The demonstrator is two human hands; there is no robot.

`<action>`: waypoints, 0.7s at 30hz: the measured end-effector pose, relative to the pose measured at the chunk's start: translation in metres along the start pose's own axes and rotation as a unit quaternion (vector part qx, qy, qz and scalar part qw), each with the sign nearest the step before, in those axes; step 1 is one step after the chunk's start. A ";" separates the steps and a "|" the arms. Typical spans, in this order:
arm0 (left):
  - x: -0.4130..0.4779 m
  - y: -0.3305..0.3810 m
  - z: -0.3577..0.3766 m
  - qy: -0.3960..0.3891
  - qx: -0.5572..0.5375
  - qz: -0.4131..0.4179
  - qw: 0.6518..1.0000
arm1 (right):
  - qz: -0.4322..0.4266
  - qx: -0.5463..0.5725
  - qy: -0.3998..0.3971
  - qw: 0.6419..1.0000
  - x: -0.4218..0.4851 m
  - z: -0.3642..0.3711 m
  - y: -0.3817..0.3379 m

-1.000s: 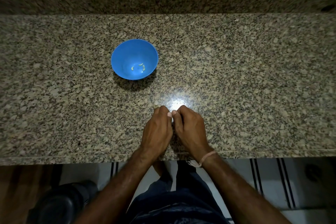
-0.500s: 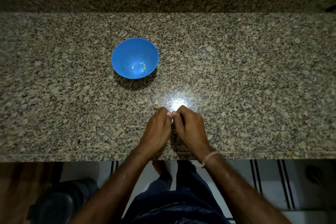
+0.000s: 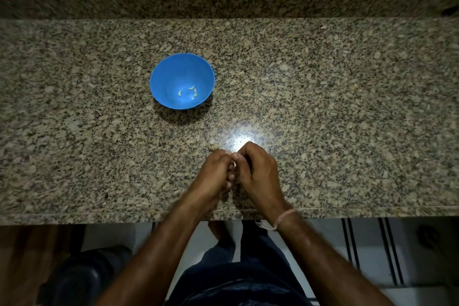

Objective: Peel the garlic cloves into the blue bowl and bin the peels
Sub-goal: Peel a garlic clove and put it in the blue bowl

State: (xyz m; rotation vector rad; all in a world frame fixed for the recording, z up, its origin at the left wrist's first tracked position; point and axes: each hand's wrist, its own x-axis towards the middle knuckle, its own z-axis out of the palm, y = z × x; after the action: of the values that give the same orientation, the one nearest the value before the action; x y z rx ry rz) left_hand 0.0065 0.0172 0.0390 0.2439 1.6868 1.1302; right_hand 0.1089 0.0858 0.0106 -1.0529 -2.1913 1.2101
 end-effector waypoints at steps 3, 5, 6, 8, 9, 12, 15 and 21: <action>-0.002 -0.010 -0.003 0.085 0.187 0.174 0.963 | 0.146 0.195 -0.016 0.970 0.003 0.001 -0.001; -0.002 -0.011 -0.003 0.082 0.183 0.184 0.962 | 0.179 0.237 -0.024 0.955 0.001 0.001 -0.002; -0.001 -0.010 -0.003 0.070 0.145 0.147 0.976 | 0.171 0.227 -0.022 0.959 0.000 0.001 -0.002; 0.000 -0.008 -0.002 0.036 0.060 0.064 0.996 | 0.118 0.155 -0.005 0.981 -0.003 -0.002 -0.002; -0.001 -0.008 -0.001 0.036 0.055 0.054 0.996 | 0.097 0.119 0.001 0.988 -0.003 -0.003 -0.003; -0.001 -0.017 -0.001 0.095 0.217 0.179 0.955 | 0.118 0.099 0.001 0.988 0.001 -0.004 -0.004; 0.003 -0.023 -0.004 0.112 0.302 0.294 0.900 | 0.174 0.132 -0.010 0.976 0.002 -0.002 -0.001; 0.009 -0.030 -0.009 0.100 0.376 0.318 0.865 | 0.287 0.208 -0.037 0.934 0.002 0.004 0.005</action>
State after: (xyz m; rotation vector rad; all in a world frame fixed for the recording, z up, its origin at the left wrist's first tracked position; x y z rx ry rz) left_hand 0.0056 0.0016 0.0106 1.2922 2.2630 0.8952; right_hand 0.1066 0.0864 0.0044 -1.5185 -1.5912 1.8837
